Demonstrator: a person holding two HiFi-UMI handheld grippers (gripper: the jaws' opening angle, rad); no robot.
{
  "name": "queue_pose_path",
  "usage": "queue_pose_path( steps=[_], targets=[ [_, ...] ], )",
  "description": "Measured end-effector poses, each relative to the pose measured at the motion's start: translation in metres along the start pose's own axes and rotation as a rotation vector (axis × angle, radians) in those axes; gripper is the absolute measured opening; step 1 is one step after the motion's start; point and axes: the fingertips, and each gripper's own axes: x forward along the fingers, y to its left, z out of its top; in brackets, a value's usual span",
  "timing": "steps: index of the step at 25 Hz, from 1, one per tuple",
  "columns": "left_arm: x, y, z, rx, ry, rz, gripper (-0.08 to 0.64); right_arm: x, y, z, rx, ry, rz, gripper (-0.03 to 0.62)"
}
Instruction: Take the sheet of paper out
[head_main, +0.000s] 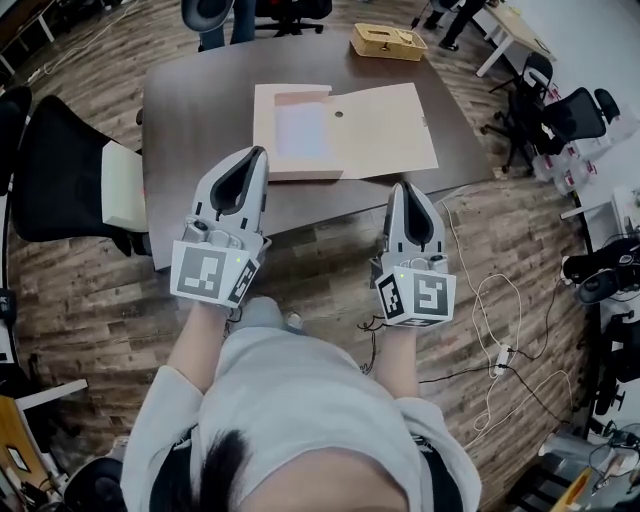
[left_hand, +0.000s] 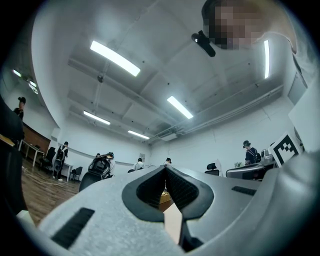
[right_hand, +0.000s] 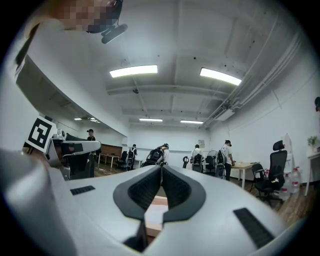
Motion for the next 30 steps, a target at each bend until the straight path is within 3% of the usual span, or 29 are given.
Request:
queue_pose_path(
  steps=[9,30],
  targets=[
    [0.030,0.018,-0.012,0.008,0.007,0.008,0.009,0.038,-0.012,-0.009,0.004,0.001,0.005,0.017],
    [0.158,0.101,-0.052,-0.004,0.019,-0.039,0.009,0.182,-0.044,-0.031,0.014,0.030,-0.026,0.017]
  ],
)
